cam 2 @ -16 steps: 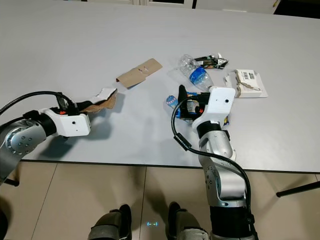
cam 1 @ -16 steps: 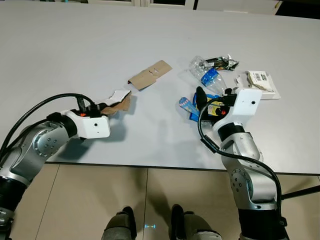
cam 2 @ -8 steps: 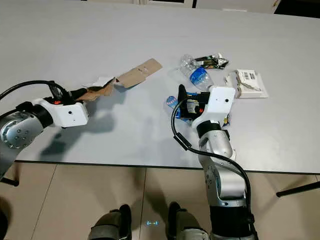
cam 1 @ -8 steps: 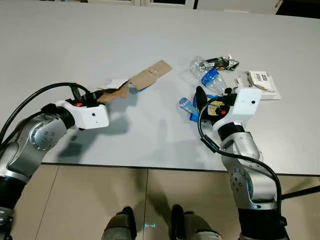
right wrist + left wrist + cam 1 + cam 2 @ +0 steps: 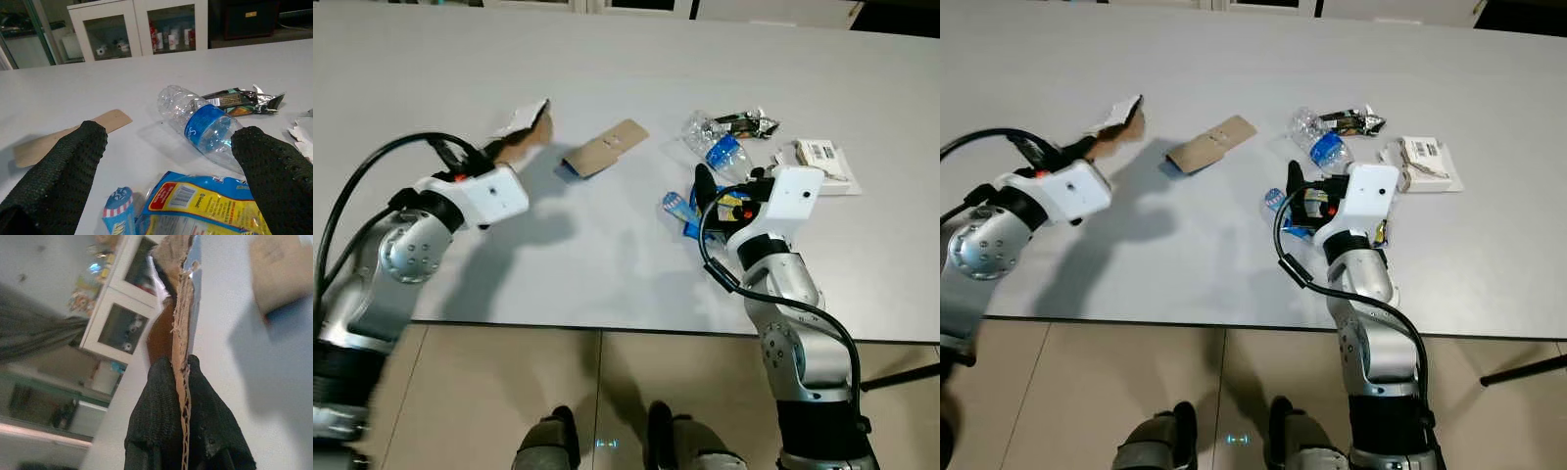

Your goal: Picking trash to rubbish bin

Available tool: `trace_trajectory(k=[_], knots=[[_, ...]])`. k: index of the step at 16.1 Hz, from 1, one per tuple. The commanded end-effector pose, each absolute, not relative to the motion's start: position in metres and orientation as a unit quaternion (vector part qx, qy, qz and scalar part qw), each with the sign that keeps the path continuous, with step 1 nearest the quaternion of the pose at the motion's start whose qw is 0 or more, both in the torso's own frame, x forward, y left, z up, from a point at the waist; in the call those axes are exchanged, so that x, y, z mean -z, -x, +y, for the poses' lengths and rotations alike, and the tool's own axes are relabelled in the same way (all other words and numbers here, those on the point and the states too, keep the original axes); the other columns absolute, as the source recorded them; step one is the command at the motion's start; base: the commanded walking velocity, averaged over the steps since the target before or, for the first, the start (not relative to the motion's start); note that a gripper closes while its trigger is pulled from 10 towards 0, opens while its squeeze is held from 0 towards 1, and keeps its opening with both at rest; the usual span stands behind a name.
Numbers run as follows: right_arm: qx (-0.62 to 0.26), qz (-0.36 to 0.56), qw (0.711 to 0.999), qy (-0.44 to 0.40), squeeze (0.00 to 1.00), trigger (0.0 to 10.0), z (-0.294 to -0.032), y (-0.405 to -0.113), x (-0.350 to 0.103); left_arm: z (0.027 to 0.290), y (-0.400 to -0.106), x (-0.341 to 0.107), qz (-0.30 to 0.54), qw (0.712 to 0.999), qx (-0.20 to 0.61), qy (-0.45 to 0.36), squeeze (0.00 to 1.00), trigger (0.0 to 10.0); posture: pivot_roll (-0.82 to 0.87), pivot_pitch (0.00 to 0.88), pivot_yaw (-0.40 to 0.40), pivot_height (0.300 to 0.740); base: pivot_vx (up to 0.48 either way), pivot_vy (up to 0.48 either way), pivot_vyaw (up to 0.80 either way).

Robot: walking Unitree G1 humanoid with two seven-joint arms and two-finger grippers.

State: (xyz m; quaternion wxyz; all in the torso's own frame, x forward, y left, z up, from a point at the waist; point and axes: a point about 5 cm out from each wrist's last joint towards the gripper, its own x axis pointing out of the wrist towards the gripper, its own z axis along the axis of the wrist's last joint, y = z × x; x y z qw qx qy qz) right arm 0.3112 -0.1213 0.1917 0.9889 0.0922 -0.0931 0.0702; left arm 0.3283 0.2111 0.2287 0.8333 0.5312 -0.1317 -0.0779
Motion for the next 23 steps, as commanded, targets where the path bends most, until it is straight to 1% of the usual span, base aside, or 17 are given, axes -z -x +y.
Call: trace_trajectory(k=[1,2,3,4,5,6,7,9,13,16,18,20,21,23], knots=[[-0.077,-0.097,0.987,-0.1,0.0,10.0,-0.119,-0.313,-0.193,0.207,-0.325,-0.232,-0.144,0.86,0.051,-0.486,0.0,0.0,-0.01,0.184,-0.032,0.74,0.0,0.0,0.0],[-0.078,-0.099,0.987,-0.1,0.0,10.0,-0.119,-0.314,-0.194,0.203,-0.326,-0.235,-0.155,0.883,0.022,-0.443,0.0,0.0,-0.01,0.173,-0.031,0.74,0.0,0.0,0.0],[-0.079,-0.101,0.987,-0.101,0.0,10.0,-0.118,-0.315,-0.194,0.2,-0.326,-0.239,-0.163,0.906,-0.007,-0.392,0.0,0.6,-0.01,0.173,-0.031,0.74,0.0,0.0,0.0],[-0.079,-0.101,0.987,-0.101,0.0,10.0,-0.118,-0.316,-0.195,0.195,-0.326,-0.243,-0.171,0.918,-0.014,-0.357,0.0,10.0,-0.01,0.167,-0.031,0.74,0.0,0.0,0.0],[-0.079,-0.101,0.987,-0.101,0.0,10.0,-0.118,-0.317,-0.194,0.195,-0.326,-0.244,-0.172,0.92,-0.019,-0.352,0.0,10.0,-0.02,0.16,-0.029,0.74,0.0,0.0,0.0],[-0.082,-0.101,0.986,-0.101,0.0,10.0,-0.115,-0.318,-0.193,0.198,-0.329,-0.244,-0.159,0.947,-0.047,-0.274,0.0,10.0,-0.01,0.152,-0.028,0.74,0.0,0.0,0.0],[-0.082,-0.102,0.986,-0.101,0.0,10.0,-0.113,-0.32,-0.193,0.198,-0.329,-0.238,-0.149,0.964,-0.061,-0.212,0.0,10.0,-0.01,0.147,-0.025,0.74,0.0,0.0,0.0],[-0.083,-0.103,0.986,-0.1,0.0,10.0,-0.112,-0.321,-0.194,0.196,-0.328,-0.223,-0.12,0.979,-0.062,-0.152,0.0,10.0,-0.02,0.135,-0.022,0.74,0.0,0.0,0.0],[-0.077,-0.104,0.987,-0.092,0.0,10.0,-0.116,-0.322,-0.192,0.187,-0.323,-0.199,-0.091,0.99,-0.059,-0.088,0.0,10.0,-0.02,0.113,-0.027,0.74,0.0,0.0,0.0],[-0.067,-0.102,0.989,-0.086,0.0,10.0,-0.12,-0.323,-0.189,0.187,-0.322,-0.2,-0.098,0.99,-0.053,-0.088,0.0,10.0,-0.02,0.087,-0.032,0.74,0.0,0.0,0.0],[-0.069,-0.101,0.989,-0.082,0.0,10.0,-0.12,-0.322,-0.188,0.188,-0.318,-0.204,-0.119,0.987,-0.021,-0.102,0.0,10.0,-0.02,0.071,-0.032,0.74,0.0,0.0,0.0],[-0.064,-0.112,0.988,-0.085,0.0,10.0,-0.123,-0.32,-0.188,0.188,-0.312,-0.204,-0.149,0.98,0.008,-0.131,0.0,10.0,-0.01,0.067,-0.03,0.74,0.0,0.0,0.0],[-0.053,-0.132,0.988,-0.062,0.0,10.0,-0.128,-0.319,-0.19,0.189,-0.309,-0.2,-0.164,0.971,0.028,-0.172,0.0,10.0,-0.01,0.06,-0.03,0.74,0.0,0.0,0.0],[-0.038,-0.142,0.987,-0.058,0.0,10.0,-0.132,-0.319,-0.188,0.193,-0.31,-0.197,-0.173,0.968,0.016,-0.182,0.0,10.0,-0.01,0.051,-0.032,0.74,0.0,0.0,0.0]])
